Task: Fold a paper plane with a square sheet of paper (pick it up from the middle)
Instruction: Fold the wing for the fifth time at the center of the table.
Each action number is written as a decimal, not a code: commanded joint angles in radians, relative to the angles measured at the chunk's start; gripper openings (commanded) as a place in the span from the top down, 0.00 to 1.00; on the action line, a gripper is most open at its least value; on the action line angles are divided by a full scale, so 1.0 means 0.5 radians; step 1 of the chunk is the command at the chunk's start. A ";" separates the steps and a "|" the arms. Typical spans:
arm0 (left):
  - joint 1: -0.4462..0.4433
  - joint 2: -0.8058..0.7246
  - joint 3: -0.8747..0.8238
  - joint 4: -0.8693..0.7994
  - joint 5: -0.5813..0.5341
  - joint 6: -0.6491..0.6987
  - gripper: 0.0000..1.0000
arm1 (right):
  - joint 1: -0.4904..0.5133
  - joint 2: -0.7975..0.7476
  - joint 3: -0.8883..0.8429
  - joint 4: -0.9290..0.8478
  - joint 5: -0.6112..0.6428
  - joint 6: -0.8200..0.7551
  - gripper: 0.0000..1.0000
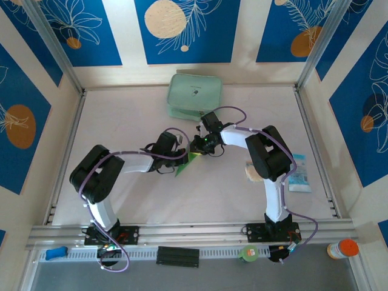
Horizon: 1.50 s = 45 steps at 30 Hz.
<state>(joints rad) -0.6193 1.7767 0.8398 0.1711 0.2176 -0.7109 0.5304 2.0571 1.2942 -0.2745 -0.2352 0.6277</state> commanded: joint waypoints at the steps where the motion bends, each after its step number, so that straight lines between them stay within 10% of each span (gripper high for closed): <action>1: 0.007 0.036 0.065 -0.133 -0.149 -0.038 1.00 | 0.009 -0.025 -0.076 -0.066 -0.015 0.017 0.85; 24: 0.007 0.140 0.103 -0.407 -0.139 -0.061 1.00 | 0.066 -0.067 -0.136 0.012 0.089 0.063 0.93; 45: 0.010 0.125 0.065 -0.540 -0.107 0.029 1.00 | -0.432 -0.192 -0.188 0.075 0.240 0.104 0.94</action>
<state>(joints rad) -0.6193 1.8034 0.8959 0.0654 0.1734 -0.7242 0.3336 2.0087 1.2205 -0.2203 -0.2081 0.6842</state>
